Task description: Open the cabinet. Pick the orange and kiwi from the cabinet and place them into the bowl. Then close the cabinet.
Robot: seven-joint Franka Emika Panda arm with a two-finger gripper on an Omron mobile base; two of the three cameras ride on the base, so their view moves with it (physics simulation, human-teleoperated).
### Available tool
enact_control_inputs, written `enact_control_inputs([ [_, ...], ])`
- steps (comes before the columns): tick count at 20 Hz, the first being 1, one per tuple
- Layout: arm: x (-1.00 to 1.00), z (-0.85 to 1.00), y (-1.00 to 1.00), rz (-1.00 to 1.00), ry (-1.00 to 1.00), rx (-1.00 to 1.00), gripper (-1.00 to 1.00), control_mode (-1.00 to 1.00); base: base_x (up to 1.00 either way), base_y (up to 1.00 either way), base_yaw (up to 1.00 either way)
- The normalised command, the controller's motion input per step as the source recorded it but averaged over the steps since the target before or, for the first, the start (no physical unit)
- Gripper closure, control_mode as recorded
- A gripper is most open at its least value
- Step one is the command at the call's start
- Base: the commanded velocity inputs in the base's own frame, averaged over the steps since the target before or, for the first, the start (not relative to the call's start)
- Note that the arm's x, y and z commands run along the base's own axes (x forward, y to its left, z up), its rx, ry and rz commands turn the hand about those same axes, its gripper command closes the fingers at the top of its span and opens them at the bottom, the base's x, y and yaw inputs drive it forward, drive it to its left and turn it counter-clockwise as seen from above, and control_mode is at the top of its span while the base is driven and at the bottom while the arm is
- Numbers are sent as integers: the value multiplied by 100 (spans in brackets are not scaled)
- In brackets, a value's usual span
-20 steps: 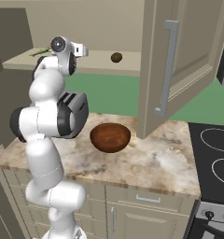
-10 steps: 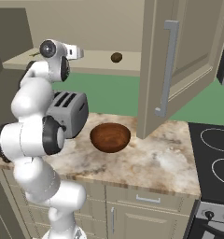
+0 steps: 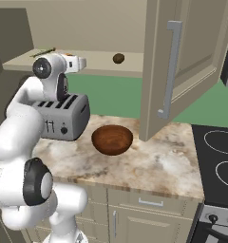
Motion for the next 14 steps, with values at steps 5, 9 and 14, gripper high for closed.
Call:
enact_control_inputs([
  [5, -100, 50, -37, -13, -1, 0, 100, -100, 0, 0, 0],
  [9, -100, 44, -28, -16, 4, 0, 100, -100, 0, 0, 0],
  [14, -27, 6, -9, -7, 7, 0, 100, -100, 0, 0, 0],
])
